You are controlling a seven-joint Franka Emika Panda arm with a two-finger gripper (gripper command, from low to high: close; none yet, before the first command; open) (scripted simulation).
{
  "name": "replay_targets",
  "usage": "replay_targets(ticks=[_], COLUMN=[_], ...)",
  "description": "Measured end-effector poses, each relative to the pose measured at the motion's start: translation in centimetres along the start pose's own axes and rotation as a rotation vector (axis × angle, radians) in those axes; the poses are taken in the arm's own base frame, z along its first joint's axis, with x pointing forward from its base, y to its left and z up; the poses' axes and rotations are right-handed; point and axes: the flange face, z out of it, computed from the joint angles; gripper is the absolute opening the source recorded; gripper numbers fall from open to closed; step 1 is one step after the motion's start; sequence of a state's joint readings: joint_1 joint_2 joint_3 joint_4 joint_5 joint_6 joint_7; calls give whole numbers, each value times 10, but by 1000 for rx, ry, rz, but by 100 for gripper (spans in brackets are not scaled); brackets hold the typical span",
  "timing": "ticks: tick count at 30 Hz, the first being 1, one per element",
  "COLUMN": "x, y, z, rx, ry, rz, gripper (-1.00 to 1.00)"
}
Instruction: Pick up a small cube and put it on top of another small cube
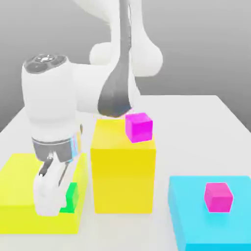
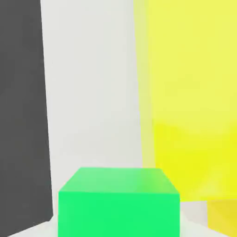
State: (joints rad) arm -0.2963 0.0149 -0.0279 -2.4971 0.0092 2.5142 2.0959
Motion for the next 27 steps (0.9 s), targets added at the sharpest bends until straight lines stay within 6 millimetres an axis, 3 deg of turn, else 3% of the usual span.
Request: replay_targets(ticks=[9,17,19,24,25,27], x=[81,146,154,157,157,157], y=[45,96,102,105,105,105], z=[-48,-64,-55,-5,0,0], rx=[1,2,2,2,2,2], ry=[0,2,3,4,4,4], rz=[-17,-17,-17,-16,-16,-16], gripper=[-100,-100,-100,-100,100,100])
